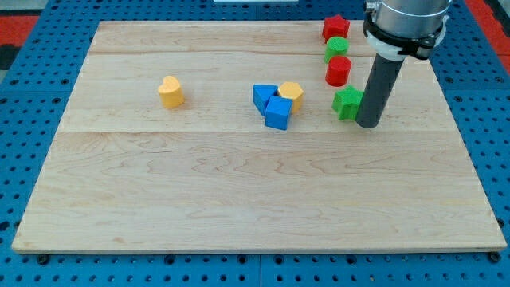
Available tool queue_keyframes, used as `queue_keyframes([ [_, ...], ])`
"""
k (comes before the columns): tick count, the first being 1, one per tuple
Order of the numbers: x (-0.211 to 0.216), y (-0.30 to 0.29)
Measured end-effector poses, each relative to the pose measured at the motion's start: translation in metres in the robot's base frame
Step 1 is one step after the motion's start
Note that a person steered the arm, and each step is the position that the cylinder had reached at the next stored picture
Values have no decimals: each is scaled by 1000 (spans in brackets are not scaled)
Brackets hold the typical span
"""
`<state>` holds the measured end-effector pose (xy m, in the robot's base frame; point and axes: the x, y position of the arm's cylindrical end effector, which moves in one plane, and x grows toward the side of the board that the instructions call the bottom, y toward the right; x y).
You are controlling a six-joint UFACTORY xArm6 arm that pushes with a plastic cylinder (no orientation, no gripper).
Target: Move the yellow hexagon to the top center of the board
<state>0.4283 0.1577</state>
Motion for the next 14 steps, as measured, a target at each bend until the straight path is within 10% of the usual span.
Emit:
queue_keyframes([
  [14, -95, -155],
])
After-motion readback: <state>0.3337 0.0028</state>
